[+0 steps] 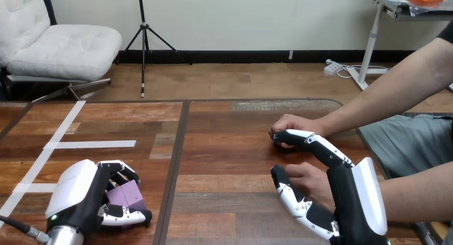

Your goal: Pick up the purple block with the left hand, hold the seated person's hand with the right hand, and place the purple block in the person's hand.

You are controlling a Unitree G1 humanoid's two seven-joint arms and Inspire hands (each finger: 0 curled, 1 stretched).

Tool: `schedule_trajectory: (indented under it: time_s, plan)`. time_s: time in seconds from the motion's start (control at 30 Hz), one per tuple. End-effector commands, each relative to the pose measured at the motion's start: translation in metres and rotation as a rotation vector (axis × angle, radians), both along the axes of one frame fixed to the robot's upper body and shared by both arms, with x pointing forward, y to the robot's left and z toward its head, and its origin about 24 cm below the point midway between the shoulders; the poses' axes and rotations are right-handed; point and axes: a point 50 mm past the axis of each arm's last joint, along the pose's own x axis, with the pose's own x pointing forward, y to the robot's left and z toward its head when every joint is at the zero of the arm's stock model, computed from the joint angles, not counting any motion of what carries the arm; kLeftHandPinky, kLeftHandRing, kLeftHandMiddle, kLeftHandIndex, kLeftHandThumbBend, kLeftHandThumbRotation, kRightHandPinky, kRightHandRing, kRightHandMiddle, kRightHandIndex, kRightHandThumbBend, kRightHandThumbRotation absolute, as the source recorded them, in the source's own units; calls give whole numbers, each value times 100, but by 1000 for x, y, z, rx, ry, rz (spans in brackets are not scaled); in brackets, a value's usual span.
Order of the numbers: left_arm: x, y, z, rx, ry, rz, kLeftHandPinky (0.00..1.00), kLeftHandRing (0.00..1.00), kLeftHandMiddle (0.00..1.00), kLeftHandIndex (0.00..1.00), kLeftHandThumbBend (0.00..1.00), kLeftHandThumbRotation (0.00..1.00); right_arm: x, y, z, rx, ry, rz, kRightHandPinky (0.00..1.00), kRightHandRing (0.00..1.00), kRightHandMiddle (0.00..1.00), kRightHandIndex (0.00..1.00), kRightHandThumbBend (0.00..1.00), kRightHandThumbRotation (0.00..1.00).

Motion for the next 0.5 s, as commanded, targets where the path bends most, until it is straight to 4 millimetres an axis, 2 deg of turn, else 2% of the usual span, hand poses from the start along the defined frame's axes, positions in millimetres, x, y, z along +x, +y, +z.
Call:
schedule_trajectory:
  time_s: [0.0, 0.47]
  plan:
    - [16, -4, 12, -33, -84, 4, 37, 41, 46, 47, 71, 0, 7, -1, 16, 2, -91, -2, 70, 72, 71, 69, 32, 31]
    - [14, -9, 8, -64, -94, -3, 38, 41, 46, 46, 71, 0, 7, -1, 16, 4, -88, -1, 70, 72, 72, 69, 32, 31]
